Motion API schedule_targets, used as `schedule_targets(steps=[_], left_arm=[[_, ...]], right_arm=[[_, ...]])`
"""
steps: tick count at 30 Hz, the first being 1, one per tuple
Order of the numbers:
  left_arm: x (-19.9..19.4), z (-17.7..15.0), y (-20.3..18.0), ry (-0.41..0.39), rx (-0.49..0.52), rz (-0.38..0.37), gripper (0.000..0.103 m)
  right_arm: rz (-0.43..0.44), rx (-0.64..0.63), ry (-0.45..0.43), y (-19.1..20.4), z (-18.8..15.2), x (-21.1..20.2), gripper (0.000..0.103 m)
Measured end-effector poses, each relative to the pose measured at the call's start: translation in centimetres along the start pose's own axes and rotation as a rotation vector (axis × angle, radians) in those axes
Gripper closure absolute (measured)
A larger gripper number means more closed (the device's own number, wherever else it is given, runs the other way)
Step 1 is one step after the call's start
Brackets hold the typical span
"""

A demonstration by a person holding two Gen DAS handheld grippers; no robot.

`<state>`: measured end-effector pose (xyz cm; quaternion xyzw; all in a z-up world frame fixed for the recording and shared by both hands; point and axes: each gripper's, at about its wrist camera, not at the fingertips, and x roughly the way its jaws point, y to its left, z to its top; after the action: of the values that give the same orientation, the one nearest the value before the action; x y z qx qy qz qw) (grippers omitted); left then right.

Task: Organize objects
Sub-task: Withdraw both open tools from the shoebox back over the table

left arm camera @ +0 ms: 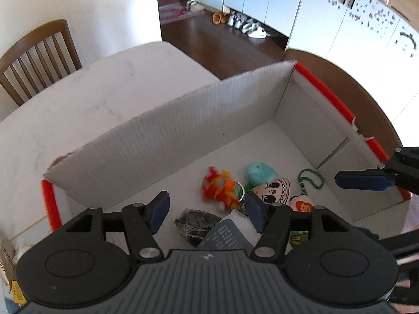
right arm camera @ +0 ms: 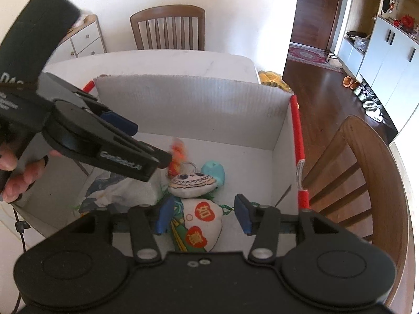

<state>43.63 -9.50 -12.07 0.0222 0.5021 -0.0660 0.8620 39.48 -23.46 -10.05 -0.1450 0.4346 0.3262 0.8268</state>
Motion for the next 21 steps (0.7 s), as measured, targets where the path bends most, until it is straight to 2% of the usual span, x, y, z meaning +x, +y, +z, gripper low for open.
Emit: schedule_targets(steps=[6,15,21], left_arm=[[-3.0,-0.4,0.6,-0.069,-0.01,-0.021,0.041],[-8.2,-1.7,2.0,-0.178,-0.015,-0.049,0.041],[-10.8,-3.3,3.1,-0.227,-0.022,-0.069,0.041]], right_arm=[[0.003,0.028,-0.019,0.2,0.5,-1.6,0.053],[-0.002,0.025,-0.049,2.8,1.1,-4.5,0.053],[-0.031,0.03,-0.061,4.6,1.2,-6.0,0.047]])
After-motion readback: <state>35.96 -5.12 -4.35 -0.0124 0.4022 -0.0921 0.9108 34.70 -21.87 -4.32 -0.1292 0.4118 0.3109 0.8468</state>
